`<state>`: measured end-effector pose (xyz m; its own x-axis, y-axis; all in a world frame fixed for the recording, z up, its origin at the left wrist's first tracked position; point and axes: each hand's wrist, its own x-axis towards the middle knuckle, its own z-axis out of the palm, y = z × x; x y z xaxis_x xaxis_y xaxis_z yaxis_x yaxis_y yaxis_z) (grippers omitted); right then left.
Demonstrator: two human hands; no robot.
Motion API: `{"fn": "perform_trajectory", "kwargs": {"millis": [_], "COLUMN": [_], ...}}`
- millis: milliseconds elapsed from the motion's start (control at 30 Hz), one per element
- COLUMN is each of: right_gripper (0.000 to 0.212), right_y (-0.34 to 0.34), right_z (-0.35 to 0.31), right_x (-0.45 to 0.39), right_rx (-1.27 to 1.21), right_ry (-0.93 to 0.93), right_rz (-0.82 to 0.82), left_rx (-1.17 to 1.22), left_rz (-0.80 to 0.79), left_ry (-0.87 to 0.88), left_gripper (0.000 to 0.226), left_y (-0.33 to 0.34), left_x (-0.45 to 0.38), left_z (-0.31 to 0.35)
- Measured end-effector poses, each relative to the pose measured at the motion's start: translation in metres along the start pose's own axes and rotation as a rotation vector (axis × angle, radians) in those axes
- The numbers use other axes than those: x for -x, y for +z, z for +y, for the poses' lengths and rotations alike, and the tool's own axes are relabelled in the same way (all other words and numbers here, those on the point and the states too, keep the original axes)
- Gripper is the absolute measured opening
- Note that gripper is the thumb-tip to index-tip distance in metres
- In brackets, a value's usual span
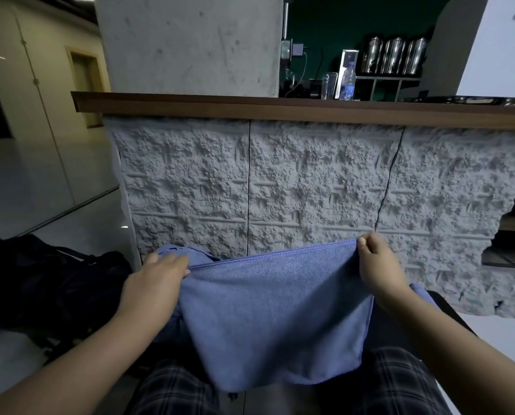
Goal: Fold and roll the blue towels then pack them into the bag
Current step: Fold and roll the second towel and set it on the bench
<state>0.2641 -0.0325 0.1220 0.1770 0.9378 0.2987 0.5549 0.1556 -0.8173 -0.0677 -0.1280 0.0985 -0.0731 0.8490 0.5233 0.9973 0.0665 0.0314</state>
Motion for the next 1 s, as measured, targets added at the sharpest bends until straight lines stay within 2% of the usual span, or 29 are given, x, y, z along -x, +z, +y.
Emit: {"fn": "perform_trajectory", "kwargs": {"millis": [167,400,500,567,700,733,767,800,833,900,967,1000], "right_gripper": [0.032,0.032,0.036,0.037,0.036,0.029,0.014,0.007,0.013,0.023,0.016,0.02], "right_y": [0.009,0.004,-0.001,-0.001,0.002,0.001,0.003,0.002,0.004,0.009,0.011,0.015], "right_z": [0.016,0.037,0.041,0.038,0.025,0.02,0.013,0.003,-0.002,-0.013,-0.023,-0.027], "right_x": [0.004,0.008,0.011,0.011,0.007,0.008,0.01,0.018,0.023,0.03,0.045,0.051], "right_rx": [-0.041,-0.167,-0.25,-0.362,-0.462,-0.442,-0.543,-0.583,-0.559,-0.57,-0.698,-0.716], "right_ry": [0.104,0.346,0.457,0.523,0.608,0.647,0.659,0.613,0.567,0.514,0.461,0.386], "right_rz": [-0.041,-0.05,0.008,0.045,0.076,0.097,0.09,0.074,0.074,0.018,-0.044,-0.083], "left_rx": [-0.014,0.117,0.483,0.71,1.144,1.257,1.356,1.436,1.496,1.561,1.589,1.564], "left_rz": [-0.074,-0.081,-0.068,-0.106,-0.094,-0.077,-0.046,-0.011,0.01,0.003,-0.045,-0.064], "left_ry": [-0.131,-0.141,-0.228,-0.363,-0.618,-0.667,-0.703,-0.725,-0.721,-0.641,-0.526,-0.469], "left_gripper": [0.02,0.017,0.015,0.027,0.034,0.034,0.028,0.018,0.011,0.016,0.021,0.021], "left_y": [0.016,0.037,0.039,0.038,0.037,0.034,0.033,0.027,0.021,0.006,-0.011,-0.017], "left_x": [0.002,0.004,0.003,0.0,-0.003,-0.004,-0.004,-0.004,-0.003,0.002,0.011,0.015], "left_z": [0.01,0.023,0.027,0.033,0.05,0.056,0.063,0.071,0.079,0.096,0.111,0.116]}}
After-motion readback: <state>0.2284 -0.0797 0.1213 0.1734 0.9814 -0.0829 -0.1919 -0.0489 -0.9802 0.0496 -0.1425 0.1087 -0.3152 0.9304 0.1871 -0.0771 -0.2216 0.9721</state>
